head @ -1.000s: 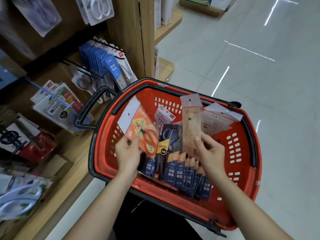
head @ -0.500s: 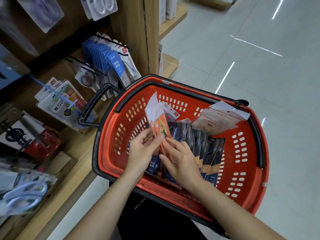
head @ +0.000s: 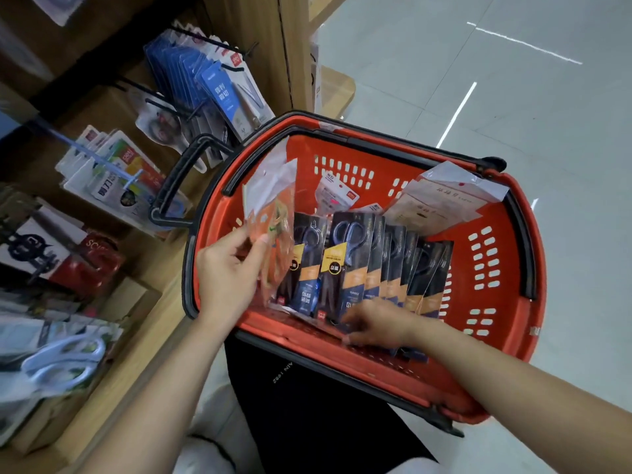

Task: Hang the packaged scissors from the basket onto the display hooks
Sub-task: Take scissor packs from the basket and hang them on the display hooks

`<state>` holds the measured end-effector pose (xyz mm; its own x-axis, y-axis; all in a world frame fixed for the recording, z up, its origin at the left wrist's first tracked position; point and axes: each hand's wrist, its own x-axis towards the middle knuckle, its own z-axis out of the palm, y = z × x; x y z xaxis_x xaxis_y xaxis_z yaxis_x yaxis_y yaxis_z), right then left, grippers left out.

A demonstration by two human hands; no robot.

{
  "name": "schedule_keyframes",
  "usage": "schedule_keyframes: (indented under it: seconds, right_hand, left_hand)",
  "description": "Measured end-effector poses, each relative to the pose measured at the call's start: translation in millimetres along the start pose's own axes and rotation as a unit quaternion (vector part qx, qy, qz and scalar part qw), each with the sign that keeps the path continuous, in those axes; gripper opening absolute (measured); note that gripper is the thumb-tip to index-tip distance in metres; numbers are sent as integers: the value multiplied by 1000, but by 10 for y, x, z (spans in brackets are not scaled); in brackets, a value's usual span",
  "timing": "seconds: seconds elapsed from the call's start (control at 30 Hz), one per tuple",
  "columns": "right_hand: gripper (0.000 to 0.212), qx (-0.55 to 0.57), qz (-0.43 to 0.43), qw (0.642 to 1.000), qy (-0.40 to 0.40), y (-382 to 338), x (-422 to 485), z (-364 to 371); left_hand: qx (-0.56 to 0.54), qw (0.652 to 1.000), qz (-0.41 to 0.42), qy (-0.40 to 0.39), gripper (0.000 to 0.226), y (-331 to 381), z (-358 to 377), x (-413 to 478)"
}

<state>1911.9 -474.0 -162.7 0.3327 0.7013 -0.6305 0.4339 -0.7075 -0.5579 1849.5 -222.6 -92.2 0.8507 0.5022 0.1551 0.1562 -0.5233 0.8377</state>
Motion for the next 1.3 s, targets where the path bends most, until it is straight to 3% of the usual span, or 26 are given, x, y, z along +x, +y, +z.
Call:
schedule_keyframes:
  seconds: [0.1,0.2,0.33,0.4,0.5,0.63,0.83,0.93,1.03,1.13,1.3]
  right_hand:
    - [18,-39,2,999,23,5,61,29]
    - [16,-54,69,993,75,80,92,-54]
    - [21,81,127,977,153,265,40,-245]
    - [22,214,147,943,210,297,-56,-369]
    - [24,387,165,878,228,321,-211,-449]
    - [24,456,104,827,313,220,-331,-440]
    - [23,251,-46,855,452,-247,-290,-364]
    - [32,133,-92,891,423,-433,-101,-223]
    - [23,198,-73,920,329,-559,4,-116]
    - [39,306,-87,891,325,-568,46,-74]
    - [45,348,-93,852,380,-532,113,-124]
  left_hand:
    - [-10,1000,-24,5,23,4,-42,-29]
    - [-19,999,-30,11,16,29,-35,-26]
    - [-29,999,-38,25,16,37,-28,-22]
    - [-33,998,-44,34,17,45,-27,-21]
    - [-42,996,-63,38,15,18,-25,6]
    - [-87,990,-107,41,14,0,-27,39]
    - [-220,954,-203,10,18,124,59,72]
    - [-264,936,-233,-6,14,211,158,16]
    - [-291,926,-239,-17,18,283,229,-60]
    - [-290,929,-229,-25,17,277,211,-77]
    - [-289,930,-221,-52,19,335,214,-77]
